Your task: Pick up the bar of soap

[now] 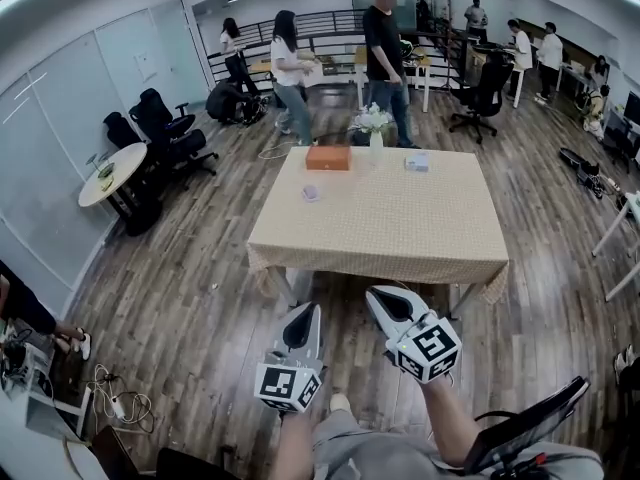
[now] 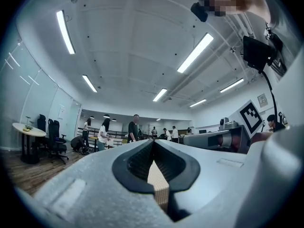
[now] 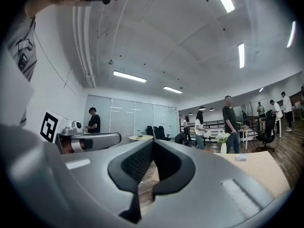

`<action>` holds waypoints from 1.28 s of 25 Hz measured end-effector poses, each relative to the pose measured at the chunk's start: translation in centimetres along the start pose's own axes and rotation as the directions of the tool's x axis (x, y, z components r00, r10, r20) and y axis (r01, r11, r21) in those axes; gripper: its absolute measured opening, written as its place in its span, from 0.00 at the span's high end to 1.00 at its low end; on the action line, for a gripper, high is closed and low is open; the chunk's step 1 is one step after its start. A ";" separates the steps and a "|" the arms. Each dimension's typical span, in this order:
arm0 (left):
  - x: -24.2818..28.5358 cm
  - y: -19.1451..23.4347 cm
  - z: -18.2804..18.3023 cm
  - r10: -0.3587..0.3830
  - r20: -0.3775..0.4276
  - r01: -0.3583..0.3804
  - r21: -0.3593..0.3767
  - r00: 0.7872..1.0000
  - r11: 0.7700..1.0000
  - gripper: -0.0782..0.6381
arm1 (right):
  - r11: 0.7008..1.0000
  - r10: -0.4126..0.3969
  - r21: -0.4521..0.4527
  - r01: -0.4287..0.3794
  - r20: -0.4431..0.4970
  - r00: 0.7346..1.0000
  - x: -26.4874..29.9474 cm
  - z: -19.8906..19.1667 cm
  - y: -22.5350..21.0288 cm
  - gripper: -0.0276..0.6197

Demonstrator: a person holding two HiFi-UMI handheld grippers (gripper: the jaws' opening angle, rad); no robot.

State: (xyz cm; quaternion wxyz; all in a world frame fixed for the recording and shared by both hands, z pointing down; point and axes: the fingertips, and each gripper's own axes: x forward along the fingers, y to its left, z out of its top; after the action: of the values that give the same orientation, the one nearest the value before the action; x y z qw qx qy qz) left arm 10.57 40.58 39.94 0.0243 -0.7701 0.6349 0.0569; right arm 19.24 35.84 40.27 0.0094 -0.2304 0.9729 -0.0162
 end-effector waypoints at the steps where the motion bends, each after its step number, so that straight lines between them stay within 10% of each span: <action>1: 0.7 0.8 -0.2 -0.006 -0.003 0.006 -0.003 1.000 1.000 0.91 | 1.000 -0.002 0.001 0.002 -0.003 1.000 1.0 -0.1 -0.4 0.97; 32: 11.8 15.9 -2.1 -0.153 0.005 0.153 -0.075 0.988 0.985 0.91 | 0.994 -0.112 -0.017 0.112 -0.024 0.993 19.5 -0.7 -5.7 0.96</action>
State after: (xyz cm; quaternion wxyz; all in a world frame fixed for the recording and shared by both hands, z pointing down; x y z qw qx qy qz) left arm -2.74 25.76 41.15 -0.0005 -0.8171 0.5711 0.0782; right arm 4.34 22.00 41.00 -0.0056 -0.2843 0.9586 -0.0120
